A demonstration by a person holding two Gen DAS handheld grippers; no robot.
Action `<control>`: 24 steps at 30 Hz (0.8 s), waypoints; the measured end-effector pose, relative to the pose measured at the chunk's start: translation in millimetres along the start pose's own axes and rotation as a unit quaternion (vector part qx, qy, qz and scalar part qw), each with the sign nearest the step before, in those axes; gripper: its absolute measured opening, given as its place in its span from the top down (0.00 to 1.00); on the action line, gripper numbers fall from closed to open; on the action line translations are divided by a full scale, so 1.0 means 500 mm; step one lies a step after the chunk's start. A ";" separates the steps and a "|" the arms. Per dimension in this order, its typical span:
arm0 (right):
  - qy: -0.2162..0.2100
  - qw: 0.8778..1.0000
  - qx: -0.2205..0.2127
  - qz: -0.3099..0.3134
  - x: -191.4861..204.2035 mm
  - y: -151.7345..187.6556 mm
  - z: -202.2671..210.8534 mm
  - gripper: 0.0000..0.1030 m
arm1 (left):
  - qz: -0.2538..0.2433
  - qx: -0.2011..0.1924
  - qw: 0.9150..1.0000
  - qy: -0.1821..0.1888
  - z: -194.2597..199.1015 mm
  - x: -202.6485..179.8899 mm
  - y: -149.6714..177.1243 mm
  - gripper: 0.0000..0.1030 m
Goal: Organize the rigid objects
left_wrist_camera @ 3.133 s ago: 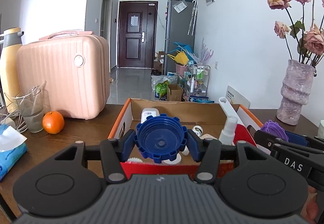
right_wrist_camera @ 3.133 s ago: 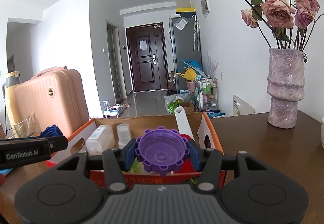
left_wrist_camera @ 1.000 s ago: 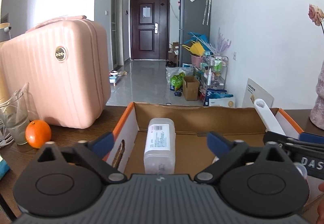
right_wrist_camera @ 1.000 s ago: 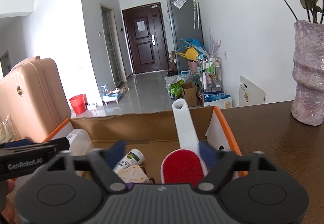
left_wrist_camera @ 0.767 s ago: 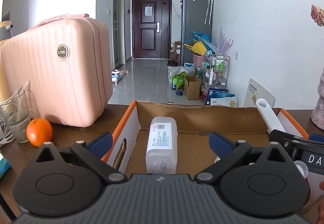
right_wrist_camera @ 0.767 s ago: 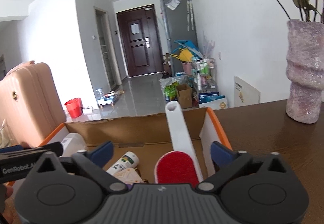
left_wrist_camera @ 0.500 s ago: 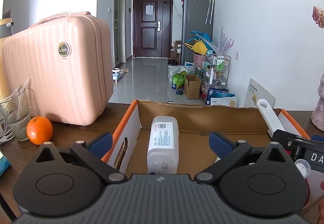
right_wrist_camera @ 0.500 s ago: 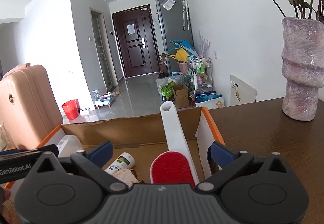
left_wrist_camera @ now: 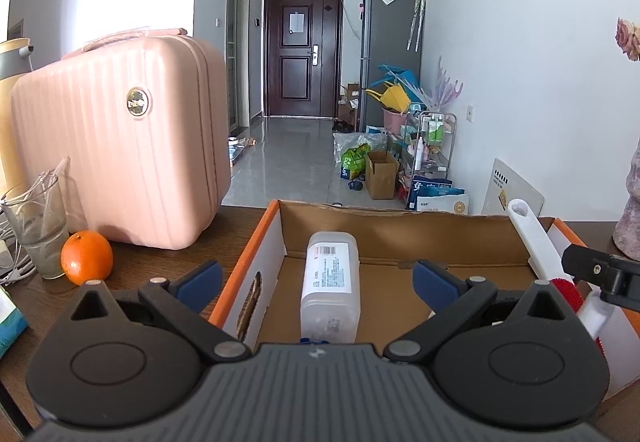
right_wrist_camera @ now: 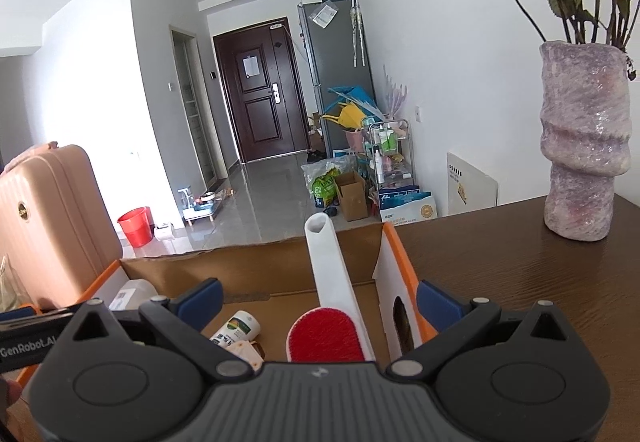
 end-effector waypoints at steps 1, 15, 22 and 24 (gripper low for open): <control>0.000 1.000 -0.001 0.001 0.000 -0.001 0.004 0.00 | 0.000 -0.001 1.000 -0.001 0.003 0.002 -0.001 0.00; -0.003 1.000 -0.017 -0.011 -0.012 -0.015 0.113 0.00 | -0.002 -0.023 1.000 0.009 0.117 0.036 -0.016 0.00; -0.013 1.000 -0.026 -0.007 0.001 -0.018 0.207 0.00 | -0.007 -0.037 0.999 0.026 0.222 0.047 -0.018 0.00; -0.014 0.999 -0.029 -0.003 0.005 -0.020 0.236 0.00 | -0.008 -0.036 0.999 0.029 0.252 0.050 -0.015 0.00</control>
Point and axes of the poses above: each gripper's, at about its wrist camera, not at the fingertips, and z roughly against the way its jaws point, x to its left, y to its underside, the point moved 5 cm from there along -z, roughly the way its jaws point, and after that the axes turned 15 degrees about -x, right-handed, at the moved point
